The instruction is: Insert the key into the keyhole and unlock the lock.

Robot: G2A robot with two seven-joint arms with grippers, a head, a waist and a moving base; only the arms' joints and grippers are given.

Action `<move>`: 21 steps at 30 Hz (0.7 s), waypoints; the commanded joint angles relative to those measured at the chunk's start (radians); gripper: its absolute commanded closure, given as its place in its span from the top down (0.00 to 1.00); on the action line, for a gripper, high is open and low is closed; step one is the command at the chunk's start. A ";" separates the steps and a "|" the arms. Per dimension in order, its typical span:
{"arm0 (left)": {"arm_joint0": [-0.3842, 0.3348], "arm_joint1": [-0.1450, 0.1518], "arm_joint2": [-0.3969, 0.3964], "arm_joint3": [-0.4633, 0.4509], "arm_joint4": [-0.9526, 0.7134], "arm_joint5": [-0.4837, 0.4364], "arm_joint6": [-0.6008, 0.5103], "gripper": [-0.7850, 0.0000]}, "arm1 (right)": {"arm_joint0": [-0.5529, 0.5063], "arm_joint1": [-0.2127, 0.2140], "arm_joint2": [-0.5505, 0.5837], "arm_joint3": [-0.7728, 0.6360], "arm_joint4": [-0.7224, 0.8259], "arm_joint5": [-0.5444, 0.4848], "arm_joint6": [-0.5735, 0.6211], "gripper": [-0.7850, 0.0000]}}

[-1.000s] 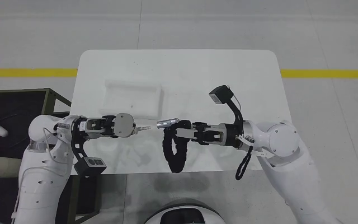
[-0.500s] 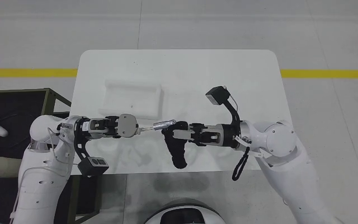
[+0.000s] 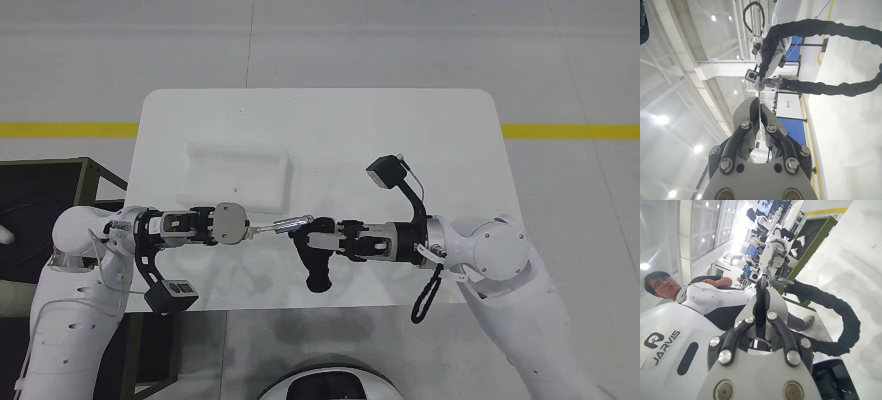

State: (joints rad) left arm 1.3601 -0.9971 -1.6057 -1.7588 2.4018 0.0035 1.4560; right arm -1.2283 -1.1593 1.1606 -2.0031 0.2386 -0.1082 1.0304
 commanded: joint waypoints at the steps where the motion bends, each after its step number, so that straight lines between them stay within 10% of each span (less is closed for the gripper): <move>1: 0.000 0.002 0.001 -0.004 0.006 0.004 -0.003 0.00 | 0.000 0.000 -0.001 -0.004 -0.004 0.000 0.001 0.00; 21: 0.003 0.017 0.021 -0.022 0.030 0.038 -0.056 0.00 | -0.015 -0.004 -0.039 -0.034 -0.115 0.015 -0.107 0.00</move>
State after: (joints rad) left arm 1.3618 -0.9803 -1.5828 -1.7820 2.4319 0.0392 1.4109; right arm -1.2398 -1.1634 1.1207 -2.0353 0.1220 -0.0911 0.9314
